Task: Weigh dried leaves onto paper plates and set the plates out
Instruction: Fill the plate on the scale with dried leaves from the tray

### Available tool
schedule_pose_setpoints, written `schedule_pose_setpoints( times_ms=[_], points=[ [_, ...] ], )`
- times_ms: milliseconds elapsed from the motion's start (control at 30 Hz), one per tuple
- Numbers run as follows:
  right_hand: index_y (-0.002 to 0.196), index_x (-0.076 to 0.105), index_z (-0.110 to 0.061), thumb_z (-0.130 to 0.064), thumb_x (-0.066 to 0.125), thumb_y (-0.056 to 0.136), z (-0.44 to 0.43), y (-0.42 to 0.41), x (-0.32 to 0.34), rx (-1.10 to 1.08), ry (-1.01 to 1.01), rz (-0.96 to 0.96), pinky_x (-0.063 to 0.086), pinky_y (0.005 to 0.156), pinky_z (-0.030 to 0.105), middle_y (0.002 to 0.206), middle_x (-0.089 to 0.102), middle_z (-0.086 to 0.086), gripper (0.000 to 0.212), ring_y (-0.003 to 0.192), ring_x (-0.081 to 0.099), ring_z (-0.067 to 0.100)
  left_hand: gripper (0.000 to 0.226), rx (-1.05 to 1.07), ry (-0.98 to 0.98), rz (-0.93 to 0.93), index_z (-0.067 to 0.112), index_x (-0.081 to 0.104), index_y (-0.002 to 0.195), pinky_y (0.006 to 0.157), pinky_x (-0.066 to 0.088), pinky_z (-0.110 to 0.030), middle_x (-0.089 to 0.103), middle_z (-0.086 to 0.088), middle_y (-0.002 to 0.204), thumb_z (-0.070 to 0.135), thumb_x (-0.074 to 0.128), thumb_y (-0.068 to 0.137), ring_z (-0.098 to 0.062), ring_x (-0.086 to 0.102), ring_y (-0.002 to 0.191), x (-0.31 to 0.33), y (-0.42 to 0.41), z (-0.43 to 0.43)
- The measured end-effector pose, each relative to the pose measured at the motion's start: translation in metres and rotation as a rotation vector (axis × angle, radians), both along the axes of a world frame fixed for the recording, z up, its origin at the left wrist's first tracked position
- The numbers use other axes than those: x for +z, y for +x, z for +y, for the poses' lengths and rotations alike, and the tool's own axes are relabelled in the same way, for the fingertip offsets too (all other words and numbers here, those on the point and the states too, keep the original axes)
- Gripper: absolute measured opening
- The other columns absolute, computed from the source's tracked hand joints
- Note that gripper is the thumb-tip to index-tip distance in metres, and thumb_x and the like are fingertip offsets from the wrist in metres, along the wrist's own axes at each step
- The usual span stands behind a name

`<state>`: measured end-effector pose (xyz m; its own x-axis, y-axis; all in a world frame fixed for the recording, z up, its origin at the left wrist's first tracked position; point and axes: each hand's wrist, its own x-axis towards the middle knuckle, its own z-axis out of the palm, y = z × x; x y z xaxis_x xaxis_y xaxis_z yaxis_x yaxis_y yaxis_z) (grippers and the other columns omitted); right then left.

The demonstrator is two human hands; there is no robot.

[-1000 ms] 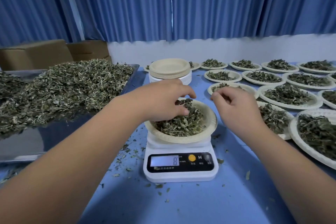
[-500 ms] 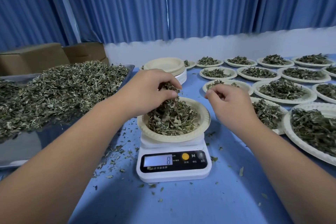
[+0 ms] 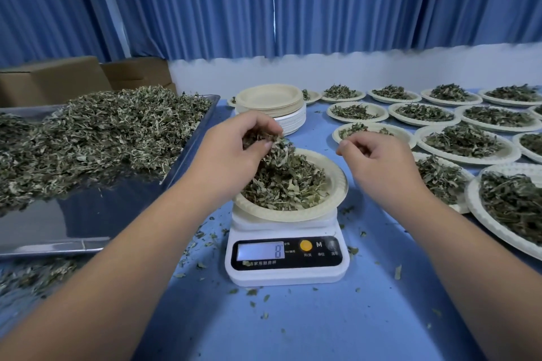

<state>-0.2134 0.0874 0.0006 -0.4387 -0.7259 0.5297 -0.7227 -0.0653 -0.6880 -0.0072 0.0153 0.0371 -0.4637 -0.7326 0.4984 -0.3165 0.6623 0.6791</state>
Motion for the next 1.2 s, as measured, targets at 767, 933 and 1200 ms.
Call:
schedule_pose_setpoints(
  times_ms=[767, 933, 1200],
  points=[
    [0.075, 0.069, -0.002, -0.016, 0.055, 0.092, 0.001, 0.005, -0.002, 0.015, -0.016, 0.029, 0.029, 0.044, 0.009, 0.04, 0.042, -0.011, 0.026, 0.043, 0.041, 0.004, 0.036, 0.079, -0.044, 0.08, 0.032, 0.065, 0.073, 0.065, 0.039, -0.005, 0.063, 0.02, 0.09, -0.003, 0.065, 0.083, 0.008, 0.054, 0.072, -0.012, 0.004, 0.011],
    [0.076, 0.07, -0.006, -0.015, 0.055, 0.092, 0.002, 0.006, -0.001, 0.013, -0.01, 0.016, 0.031, 0.045, 0.007, 0.042, 0.046, -0.015, 0.024, 0.043, 0.044, -0.001, 0.034, 0.06, -0.171, 0.015, 0.03, 0.064, 0.075, 0.065, 0.039, -0.007, 0.062, 0.019, 0.086, -0.003, 0.068, 0.082, -0.001, 0.053, 0.077, -0.015, 0.005, 0.014],
    [0.077, 0.071, -0.007, -0.017, 0.055, 0.092, 0.002, 0.006, 0.0, 0.0, -0.004, 0.009, 0.032, 0.047, 0.008, 0.042, 0.047, -0.016, 0.024, 0.045, 0.044, -0.001, 0.012, 0.061, -0.309, 0.042, 0.015, 0.075, 0.095, 0.084, 0.039, -0.007, 0.062, 0.013, 0.089, 0.01, 0.073, 0.083, -0.003, 0.057, 0.089, -0.016, 0.005, 0.012]
  ],
)
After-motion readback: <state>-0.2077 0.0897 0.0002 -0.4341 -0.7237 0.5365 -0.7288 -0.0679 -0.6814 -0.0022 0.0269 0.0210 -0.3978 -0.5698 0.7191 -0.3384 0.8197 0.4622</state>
